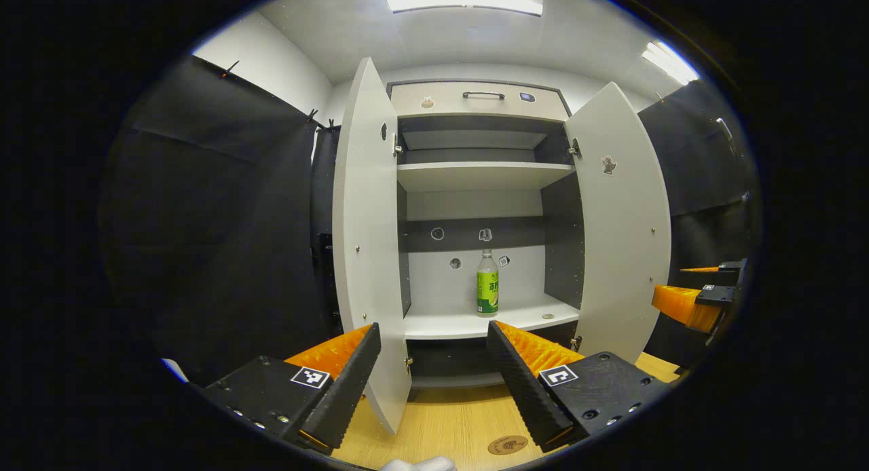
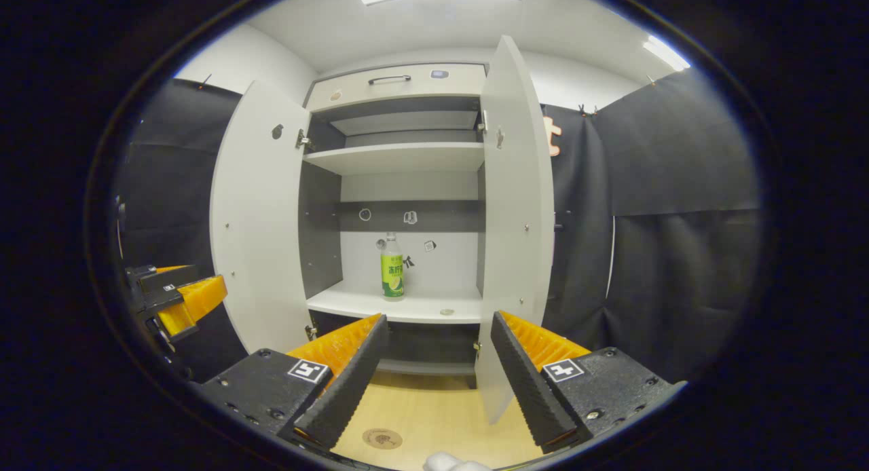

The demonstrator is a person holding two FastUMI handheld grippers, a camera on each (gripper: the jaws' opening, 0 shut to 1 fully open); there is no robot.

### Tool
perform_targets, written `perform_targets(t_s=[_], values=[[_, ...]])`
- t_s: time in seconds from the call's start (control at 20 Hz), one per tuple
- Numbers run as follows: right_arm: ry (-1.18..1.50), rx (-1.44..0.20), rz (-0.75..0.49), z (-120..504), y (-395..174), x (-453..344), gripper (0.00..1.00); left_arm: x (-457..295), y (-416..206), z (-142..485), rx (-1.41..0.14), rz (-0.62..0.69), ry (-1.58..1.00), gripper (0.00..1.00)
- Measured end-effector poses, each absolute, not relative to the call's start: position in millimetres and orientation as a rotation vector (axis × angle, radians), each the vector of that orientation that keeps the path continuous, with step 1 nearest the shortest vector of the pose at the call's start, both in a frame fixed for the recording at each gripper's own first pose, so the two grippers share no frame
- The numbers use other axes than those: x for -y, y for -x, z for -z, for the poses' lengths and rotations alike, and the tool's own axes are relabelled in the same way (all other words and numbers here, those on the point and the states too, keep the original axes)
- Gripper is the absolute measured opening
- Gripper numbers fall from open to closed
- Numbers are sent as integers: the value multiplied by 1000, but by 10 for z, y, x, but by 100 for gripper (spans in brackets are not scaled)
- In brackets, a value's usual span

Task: Grasp the bottle in the cabinet with the left hand and place it on the coaster, then close the right door with the right hand and the left door with the left hand.

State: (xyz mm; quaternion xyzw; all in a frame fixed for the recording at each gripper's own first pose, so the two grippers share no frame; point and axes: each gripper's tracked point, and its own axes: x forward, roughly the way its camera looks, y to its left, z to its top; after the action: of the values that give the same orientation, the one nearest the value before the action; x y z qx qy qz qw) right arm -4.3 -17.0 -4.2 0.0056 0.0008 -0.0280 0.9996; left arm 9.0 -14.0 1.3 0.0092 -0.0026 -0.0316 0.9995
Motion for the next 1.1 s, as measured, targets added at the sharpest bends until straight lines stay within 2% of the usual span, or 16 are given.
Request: perform_targets(t_s=[0.7,0.85,1.1], values=[[43,-24,60,54,-158,94,100,578,-945,-235,107,154,19,96],[63,-44,77,105,-210,114,99,732,-1385,-235,126,162,12,95],[94,-61,108,122,-278,199,100,1117,-2336,121,65,159,-14,96]])
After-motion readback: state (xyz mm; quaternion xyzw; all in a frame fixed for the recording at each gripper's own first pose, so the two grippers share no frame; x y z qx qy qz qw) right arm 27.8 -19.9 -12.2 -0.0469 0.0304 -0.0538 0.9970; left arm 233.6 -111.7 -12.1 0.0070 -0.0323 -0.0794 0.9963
